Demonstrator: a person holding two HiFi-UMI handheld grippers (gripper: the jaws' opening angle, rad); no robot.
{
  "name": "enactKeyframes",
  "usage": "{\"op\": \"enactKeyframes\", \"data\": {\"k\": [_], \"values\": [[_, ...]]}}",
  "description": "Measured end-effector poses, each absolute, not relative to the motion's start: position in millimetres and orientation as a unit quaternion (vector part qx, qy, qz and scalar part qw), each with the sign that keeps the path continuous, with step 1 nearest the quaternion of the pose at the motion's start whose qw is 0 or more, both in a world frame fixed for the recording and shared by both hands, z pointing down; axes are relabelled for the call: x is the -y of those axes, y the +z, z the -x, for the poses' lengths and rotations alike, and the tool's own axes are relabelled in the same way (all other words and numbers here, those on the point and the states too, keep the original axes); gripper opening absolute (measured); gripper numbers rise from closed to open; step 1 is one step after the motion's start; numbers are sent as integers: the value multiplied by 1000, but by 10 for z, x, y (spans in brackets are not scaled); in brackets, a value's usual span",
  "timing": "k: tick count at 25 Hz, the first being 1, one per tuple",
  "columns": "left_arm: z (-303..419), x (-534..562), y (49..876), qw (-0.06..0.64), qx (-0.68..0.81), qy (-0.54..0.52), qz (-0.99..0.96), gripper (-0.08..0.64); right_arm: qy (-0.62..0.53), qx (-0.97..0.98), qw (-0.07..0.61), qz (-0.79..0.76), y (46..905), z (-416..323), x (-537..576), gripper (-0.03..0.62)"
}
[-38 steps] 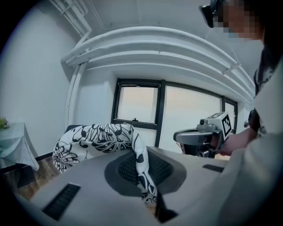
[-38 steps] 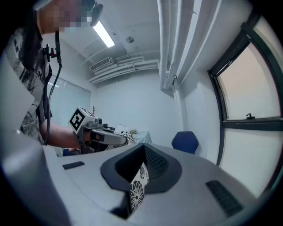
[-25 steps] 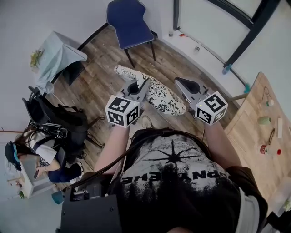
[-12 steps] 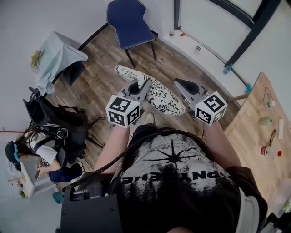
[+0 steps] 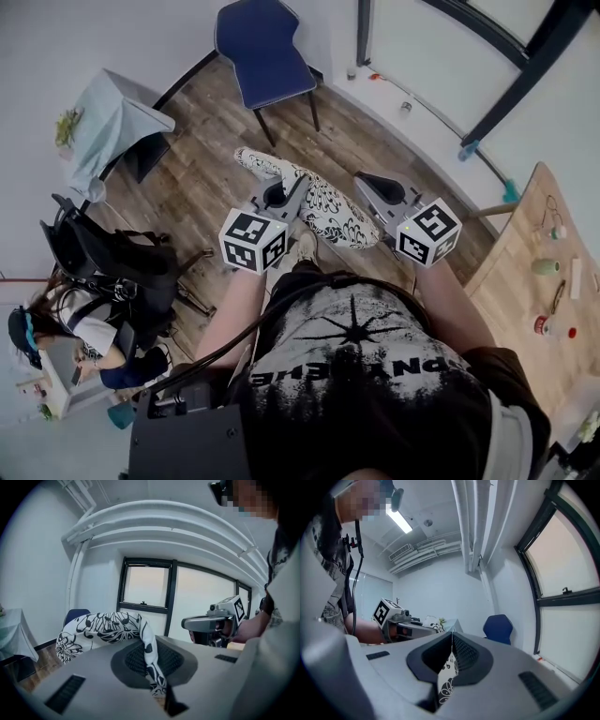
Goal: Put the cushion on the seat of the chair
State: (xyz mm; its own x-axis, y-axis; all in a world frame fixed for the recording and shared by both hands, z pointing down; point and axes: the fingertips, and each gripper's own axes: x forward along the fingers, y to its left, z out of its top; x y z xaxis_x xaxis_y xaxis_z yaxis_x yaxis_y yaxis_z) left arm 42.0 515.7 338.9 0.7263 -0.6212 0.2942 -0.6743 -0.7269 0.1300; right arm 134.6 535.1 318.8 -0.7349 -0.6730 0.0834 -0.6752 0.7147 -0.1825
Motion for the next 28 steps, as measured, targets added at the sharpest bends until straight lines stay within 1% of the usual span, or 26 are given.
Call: {"op": "enactKeyframes", "data": {"k": [19,28], "values": [[-21,-3636,3612,140,299,126,-935,23,129,903,10,-410,3377,-868,-3960,18],[279,-3062,3709,144,271,132,-943,23,136,892,14,-431,3511,-541,-3426,18]]}}
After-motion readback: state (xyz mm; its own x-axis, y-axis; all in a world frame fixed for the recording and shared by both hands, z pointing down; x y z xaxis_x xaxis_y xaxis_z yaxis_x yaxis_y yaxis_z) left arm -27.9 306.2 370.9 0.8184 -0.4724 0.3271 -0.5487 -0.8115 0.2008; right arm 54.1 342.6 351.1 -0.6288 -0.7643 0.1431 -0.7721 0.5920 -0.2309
